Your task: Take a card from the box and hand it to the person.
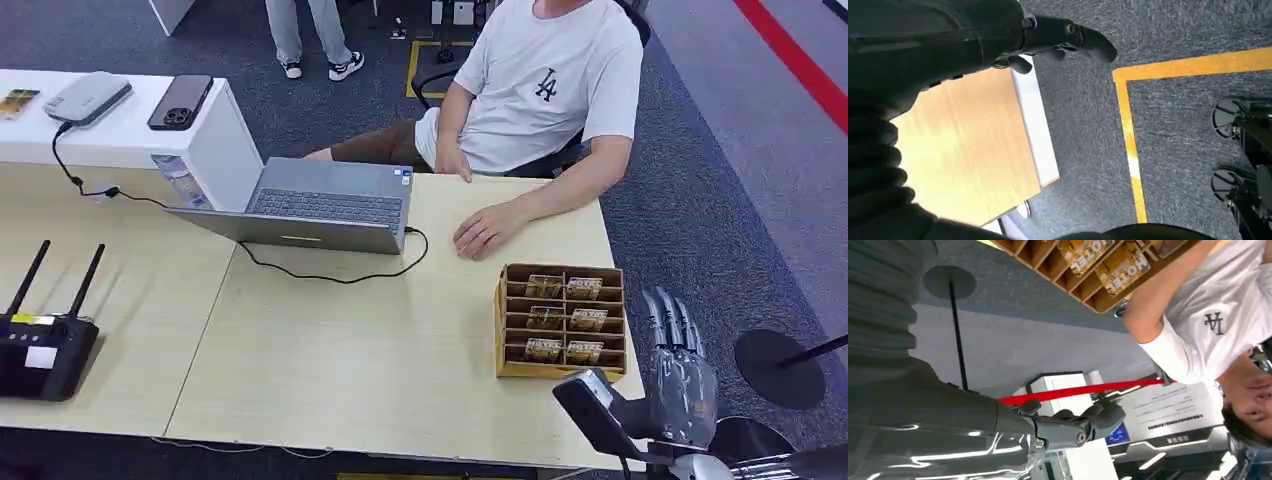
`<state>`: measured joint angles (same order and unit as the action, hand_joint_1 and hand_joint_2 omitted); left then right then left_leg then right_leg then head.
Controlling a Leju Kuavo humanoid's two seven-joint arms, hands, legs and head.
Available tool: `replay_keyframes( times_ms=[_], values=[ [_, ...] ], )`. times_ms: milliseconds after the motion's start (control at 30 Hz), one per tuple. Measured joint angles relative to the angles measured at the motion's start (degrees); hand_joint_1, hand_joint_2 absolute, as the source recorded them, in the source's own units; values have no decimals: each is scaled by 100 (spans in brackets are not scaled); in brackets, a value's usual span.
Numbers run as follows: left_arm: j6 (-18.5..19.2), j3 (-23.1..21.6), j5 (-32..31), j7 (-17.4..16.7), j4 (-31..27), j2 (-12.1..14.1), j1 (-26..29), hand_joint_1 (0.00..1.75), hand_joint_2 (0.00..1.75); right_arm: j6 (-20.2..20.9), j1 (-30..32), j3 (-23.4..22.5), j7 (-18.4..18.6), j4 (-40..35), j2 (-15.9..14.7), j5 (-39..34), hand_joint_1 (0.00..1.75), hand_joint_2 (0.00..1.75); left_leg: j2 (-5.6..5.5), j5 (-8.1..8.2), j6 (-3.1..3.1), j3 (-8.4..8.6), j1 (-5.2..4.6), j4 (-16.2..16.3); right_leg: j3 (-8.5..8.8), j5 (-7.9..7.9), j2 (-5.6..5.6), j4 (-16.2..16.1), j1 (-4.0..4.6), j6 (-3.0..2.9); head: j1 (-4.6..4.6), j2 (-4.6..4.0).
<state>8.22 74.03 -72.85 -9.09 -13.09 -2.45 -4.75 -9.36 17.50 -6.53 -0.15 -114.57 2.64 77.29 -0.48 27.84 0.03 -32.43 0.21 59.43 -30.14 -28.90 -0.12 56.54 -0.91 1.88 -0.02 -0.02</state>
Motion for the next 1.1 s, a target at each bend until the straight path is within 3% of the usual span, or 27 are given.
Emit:
replay_keyframes(
  times_ms=[333, 700, 833, 1100],
  values=[
    [53, 0, 0, 4, 0, -2, 1, 0, 0, -179, 9, 96, 419, 2, -179, 712, 0, 175, 0, 0, 0, -1, 0, 0, 0, 0, 0, 0, 0, 0, 0, 0],
    [52, 0, -17, 2, 0, -2, 1, 0, 0, -192, 7, 188, 461, 13, -194, 824, 0, 175, 0, 0, 0, -1, 0, 0, 0, 0, 0, 0, 0, 0, 0, 0],
    [44, 0, -50, 0, 0, -2, 1, 0, 0, -74, -9, 289, 459, 39, -199, 824, 12, 175, 0, 0, 0, -1, 0, 0, 0, 0, 0, 0, 0, 0, 0, 0],
    [20, 0, -76, -20, 0, -2, 0, 0, 0, 100, -126, 498, 428, 142, -243, 837, 16, 175, 0, 0, 0, -1, 0, 0, 0, 0, 0, 0, 0, 0, 2, 0]
  ],
)
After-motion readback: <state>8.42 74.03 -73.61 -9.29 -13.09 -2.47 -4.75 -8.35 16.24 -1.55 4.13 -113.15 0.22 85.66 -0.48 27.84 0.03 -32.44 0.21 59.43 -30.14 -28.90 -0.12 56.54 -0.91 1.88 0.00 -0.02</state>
